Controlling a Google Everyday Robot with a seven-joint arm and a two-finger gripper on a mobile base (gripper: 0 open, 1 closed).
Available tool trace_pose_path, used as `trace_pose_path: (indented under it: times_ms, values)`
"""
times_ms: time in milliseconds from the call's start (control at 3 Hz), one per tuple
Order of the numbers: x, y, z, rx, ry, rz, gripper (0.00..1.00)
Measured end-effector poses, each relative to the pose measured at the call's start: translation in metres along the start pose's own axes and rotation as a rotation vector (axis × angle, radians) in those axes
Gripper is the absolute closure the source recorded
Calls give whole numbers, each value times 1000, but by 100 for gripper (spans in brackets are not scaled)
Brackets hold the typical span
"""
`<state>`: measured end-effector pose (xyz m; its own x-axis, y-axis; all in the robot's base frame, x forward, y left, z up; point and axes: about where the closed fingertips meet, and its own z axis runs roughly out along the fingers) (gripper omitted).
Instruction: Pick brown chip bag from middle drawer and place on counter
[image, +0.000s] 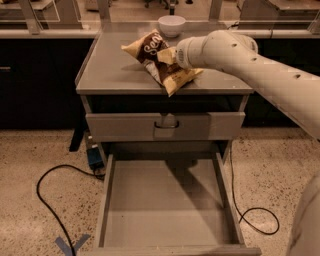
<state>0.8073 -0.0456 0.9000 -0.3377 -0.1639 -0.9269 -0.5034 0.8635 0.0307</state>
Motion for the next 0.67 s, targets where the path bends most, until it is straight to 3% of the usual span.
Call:
trace_pose_path:
  times_ms: [333, 667]
  values:
    - [0, 0, 0, 0, 0, 0, 0]
    - [0, 0, 0, 0, 0, 0, 0]
